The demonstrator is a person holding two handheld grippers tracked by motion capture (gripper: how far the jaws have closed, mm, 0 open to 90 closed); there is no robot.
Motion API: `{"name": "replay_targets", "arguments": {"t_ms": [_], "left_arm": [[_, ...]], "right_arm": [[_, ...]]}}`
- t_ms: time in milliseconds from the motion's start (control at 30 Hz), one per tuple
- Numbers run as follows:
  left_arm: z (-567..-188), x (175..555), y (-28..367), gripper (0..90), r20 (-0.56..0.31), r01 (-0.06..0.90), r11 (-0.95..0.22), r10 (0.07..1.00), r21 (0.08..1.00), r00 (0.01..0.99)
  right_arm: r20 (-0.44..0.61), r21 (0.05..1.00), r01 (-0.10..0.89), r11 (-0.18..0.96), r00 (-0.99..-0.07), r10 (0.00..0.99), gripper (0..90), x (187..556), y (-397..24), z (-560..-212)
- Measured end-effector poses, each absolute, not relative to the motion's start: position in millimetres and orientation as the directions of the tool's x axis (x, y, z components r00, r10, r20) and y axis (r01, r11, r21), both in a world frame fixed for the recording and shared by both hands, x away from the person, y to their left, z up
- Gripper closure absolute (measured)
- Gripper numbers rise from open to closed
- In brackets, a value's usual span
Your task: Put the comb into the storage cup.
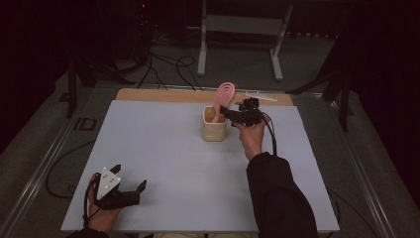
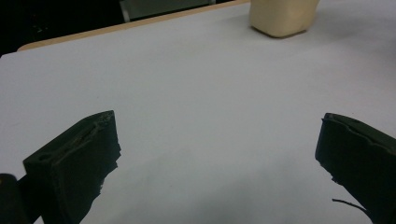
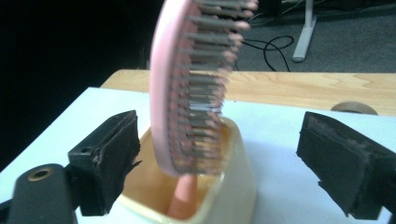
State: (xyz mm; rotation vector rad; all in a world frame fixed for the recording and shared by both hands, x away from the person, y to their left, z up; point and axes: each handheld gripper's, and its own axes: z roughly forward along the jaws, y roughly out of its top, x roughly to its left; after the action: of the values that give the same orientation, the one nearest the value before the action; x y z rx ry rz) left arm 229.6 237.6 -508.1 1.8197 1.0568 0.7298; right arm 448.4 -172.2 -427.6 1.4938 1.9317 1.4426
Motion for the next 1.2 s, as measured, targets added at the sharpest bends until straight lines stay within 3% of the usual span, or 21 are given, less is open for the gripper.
{"name": "replay_targets", "arguments": {"t_ms": [633, 900, 1200], "left_arm": [[-508.5, 229.9, 237.0, 0.3, 0.055, 0.366, -0.246, 0.886, 0.898, 0.461], [-508.6, 229.9, 236.5, 0.3, 0.057, 0.365, -0.248, 0.886, 0.897, 0.460], [-508.7, 229.8, 236.0, 0.3, 0.061, 0.365, -0.250, 0.887, 0.897, 0.458]], "right_arm": [[0.324, 0.815, 0.580, 0.009, -0.469, 0.822, 10.0, 412.4, -192.7, -449.9], [0.248, 0.826, 0.554, 0.107, -0.527, 0.813, 10.1, 387.1, -202.0, -459.3], [0.071, 0.836, 0.469, 0.284, -0.607, 0.792, 10.0, 348.7, -201.5, -464.1]]}}
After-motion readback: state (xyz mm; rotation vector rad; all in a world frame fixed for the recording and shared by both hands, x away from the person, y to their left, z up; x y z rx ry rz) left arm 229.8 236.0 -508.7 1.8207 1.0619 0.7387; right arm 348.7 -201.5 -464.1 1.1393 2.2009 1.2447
